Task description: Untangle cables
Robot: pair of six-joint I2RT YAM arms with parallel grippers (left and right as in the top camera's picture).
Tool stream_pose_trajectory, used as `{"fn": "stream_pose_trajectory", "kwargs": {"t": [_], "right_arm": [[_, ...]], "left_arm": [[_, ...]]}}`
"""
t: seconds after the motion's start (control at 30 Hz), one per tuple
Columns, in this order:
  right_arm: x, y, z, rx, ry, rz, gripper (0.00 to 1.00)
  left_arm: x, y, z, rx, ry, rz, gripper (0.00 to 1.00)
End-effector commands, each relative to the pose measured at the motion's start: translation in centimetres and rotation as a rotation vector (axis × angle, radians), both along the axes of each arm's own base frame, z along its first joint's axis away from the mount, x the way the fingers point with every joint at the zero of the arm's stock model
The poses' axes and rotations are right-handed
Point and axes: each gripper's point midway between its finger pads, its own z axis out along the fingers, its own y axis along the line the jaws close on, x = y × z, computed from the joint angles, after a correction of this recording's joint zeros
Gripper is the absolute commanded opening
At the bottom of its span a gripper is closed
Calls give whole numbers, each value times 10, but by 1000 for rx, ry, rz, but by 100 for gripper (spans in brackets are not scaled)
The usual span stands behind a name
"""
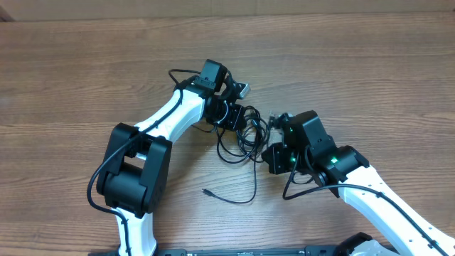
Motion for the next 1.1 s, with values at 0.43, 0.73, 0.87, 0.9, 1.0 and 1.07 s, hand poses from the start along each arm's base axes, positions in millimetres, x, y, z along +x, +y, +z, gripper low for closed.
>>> {"fn": "stream_pose_trajectory", "kwargs": {"t": [0.43,0.73,0.87,0.9,1.0,1.07], "right_arm": [[-33,-20,-13,-24,328,-330,47],[-9,-32,-12,-82,190,-367,41],[0,-27,-8,-51,156,-365,38],[0,-27,-8,-51,155,-365,38],[0,-27,-8,-52,154,-365,38],[2,-28,-8,-58,146,-371,38]], "left_arm": [[12,-11,26,-188,-18,-35,4],[-3,-14,21,-160,13,-77,9],[-3,-11,11,-79,-3,-61,23],[-2,-10,9,-64,-4,-58,26],[-4,-11,9,-60,-3,-61,33],[-5,-11,8,-52,0,-62,34]]}}
